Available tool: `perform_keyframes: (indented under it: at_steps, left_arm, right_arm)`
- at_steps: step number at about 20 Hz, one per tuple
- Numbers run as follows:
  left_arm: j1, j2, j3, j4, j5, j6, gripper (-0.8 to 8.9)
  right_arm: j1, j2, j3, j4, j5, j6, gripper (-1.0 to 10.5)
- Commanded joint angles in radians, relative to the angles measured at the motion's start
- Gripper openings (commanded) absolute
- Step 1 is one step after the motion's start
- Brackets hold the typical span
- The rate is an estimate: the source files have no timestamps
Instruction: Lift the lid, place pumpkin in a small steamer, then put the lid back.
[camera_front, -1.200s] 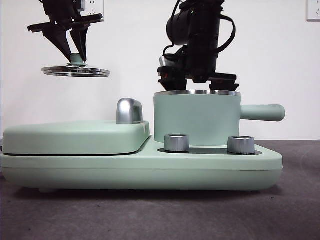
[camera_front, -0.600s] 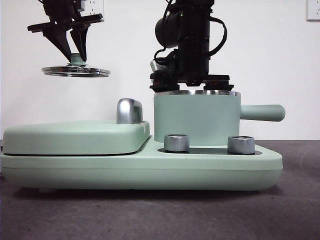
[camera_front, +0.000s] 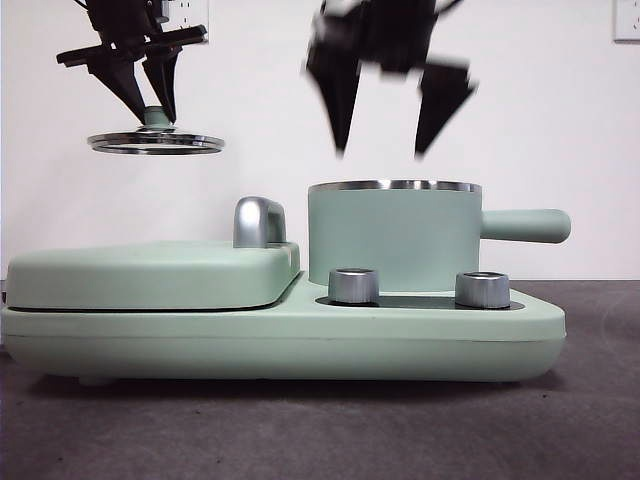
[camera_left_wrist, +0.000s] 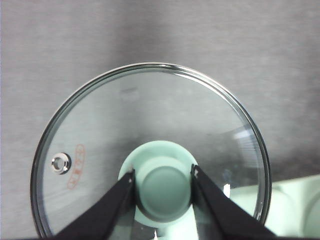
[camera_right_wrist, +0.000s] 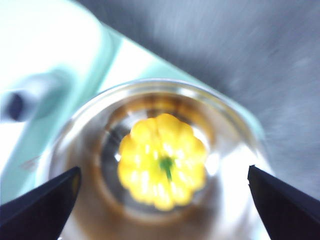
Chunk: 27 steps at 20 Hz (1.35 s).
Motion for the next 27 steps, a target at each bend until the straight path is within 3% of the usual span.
perform_keyframes:
  at_steps: [1, 7, 18, 23, 27]
  left_arm:
    - [-0.01, 0.02, 0.009, -0.025, 0.014, -0.01, 0.15]
    - [-0.08, 0.02, 0.009, -0.026, 0.015, -0.021, 0.15]
    - [-0.364, 0.02, 0.009, -0.031, 0.015, -0.021, 0.15]
    - [-0.457, 0.02, 0.008, -0.036, 0.026, -0.028, 0.15]
    - [-0.517, 0.02, 0.007, -0.036, 0.026, -0.027, 0.15]
  right_arm:
    - [0.007, -0.121, -0.026, -0.08, 0.0, -0.016, 5.5]
    - [0.011, -0.512, -0.319, -0.08, -0.047, -0.041, 5.5]
    - [0.01, -1.073, -0.827, -0.08, -0.049, -0.055, 5.5]
    - [0.01, -1.314, -0.985, -0.08, -0.048, 0.011, 5.5]
    - [0.009, -1.469, -1.012, -0.08, -0.032, 0.08, 5.5]
